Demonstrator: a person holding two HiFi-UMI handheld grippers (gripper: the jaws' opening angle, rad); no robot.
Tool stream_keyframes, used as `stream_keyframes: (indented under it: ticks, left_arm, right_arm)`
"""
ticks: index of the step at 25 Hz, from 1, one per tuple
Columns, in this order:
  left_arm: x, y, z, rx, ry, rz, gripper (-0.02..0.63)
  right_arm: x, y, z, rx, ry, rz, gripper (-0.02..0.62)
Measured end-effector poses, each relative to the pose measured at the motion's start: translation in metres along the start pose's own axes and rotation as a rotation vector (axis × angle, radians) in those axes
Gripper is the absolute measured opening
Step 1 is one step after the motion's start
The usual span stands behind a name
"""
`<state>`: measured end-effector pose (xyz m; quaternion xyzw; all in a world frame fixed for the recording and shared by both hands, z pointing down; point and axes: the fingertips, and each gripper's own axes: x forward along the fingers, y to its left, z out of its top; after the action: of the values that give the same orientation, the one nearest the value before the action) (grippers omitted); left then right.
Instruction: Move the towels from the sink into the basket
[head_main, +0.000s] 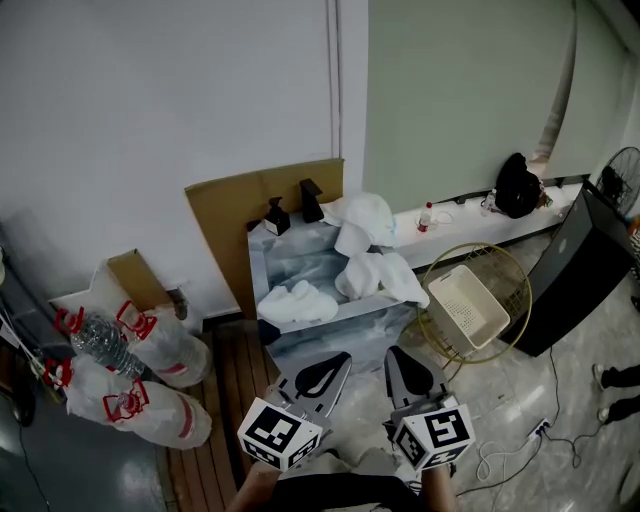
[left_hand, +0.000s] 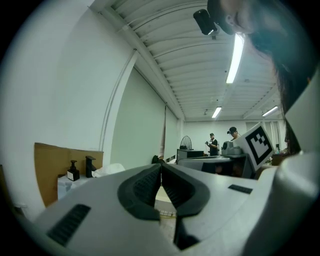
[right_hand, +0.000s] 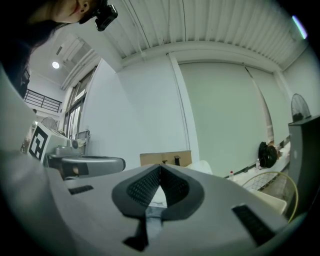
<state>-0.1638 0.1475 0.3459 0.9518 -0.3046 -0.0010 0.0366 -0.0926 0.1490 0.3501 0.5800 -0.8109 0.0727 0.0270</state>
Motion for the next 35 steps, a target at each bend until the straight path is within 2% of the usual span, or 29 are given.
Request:
stream_keyframes:
  ticks: [8,16,20,26,35]
  left_arm:
    - [0.015,0.017,-0.004,-0.026,0.006,-0.016,0.009]
    - [0.062,0.036,-0.010,-0.034,0.016,0.015,0.009]
    - [0.100,0.052,-0.012,-0.032,0.026,0.056,0.009]
    - [0.172,0.077,-0.001,-0.030,0.029,0.145,0.009]
    - [0.241,0.096,0.010,-0.009,0.054,0.276,0.009]
  right_arm:
    - [0.017,-0.006,-0.003,0.012,0.053,-0.016,0.005]
    - [0.047,-0.049,-0.007,-0.012,0.033,0.008,0.005]
    - [0.075,-0.081,-0.002,0.000,0.066,0.048,0.005]
    - [0.129,-0.144,0.018,-0.007,0.006,0.150,0.005]
    - [0.175,-0.208,0.028,0.038,0.011,0.279,0.005]
